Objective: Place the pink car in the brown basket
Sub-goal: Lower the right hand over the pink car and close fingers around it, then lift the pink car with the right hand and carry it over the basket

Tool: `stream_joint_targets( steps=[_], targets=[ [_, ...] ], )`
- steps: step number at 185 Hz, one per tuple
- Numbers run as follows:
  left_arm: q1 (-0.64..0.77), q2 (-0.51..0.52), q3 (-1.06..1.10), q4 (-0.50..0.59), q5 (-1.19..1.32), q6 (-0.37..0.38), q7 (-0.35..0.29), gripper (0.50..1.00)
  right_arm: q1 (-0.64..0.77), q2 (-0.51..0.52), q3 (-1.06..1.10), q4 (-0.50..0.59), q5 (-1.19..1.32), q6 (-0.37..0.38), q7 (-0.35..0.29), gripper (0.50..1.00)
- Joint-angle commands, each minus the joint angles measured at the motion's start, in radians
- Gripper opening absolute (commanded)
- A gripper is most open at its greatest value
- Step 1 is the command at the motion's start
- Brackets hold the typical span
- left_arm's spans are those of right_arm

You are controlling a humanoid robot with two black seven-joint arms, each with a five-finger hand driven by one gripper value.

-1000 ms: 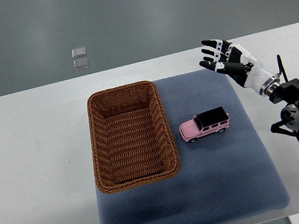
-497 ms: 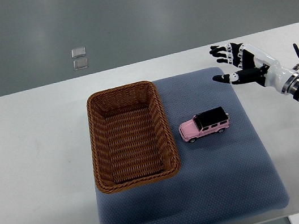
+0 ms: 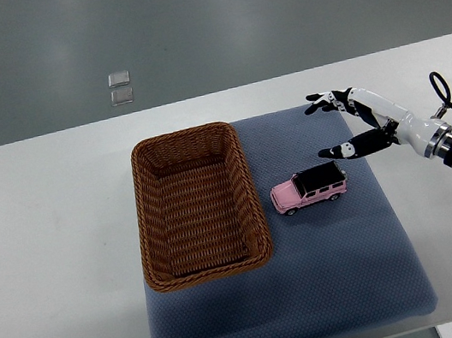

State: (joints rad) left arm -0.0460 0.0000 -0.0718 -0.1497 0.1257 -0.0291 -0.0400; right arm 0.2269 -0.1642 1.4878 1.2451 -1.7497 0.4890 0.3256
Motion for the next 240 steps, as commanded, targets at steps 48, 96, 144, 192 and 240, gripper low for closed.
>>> stream_joint_targets(
  steps=[48,96,144,192,240],
  targets=[
    [0.0,0.0,0.003,0.001,0.0,0.001,0.0,1.0,-0.032,-0.023,-0.057,0.047,-0.185,-0.01,0.044,0.911],
    [0.0,0.0,0.004,0.002,0.0,0.001,0.0,1.0,-0.037,-0.026,-0.078,0.045,-0.306,-0.015,0.05,0.911],
    [0.0,0.0,0.003,0.001,0.0,0.001,0.0,1.0,-0.038,-0.023,-0.086,0.03,-0.355,-0.039,0.047,0.909],
    [0.0,0.0,0.003,0.001,0.0,0.001,0.0,1.0,-0.037,-0.008,-0.104,-0.006,-0.389,-0.089,0.04,0.907],
    [0.0,0.0,0.004,0.004,0.0,0.001,0.0,1.0,-0.024,-0.012,-0.104,-0.036,-0.389,-0.101,0.041,0.86]
  ],
)
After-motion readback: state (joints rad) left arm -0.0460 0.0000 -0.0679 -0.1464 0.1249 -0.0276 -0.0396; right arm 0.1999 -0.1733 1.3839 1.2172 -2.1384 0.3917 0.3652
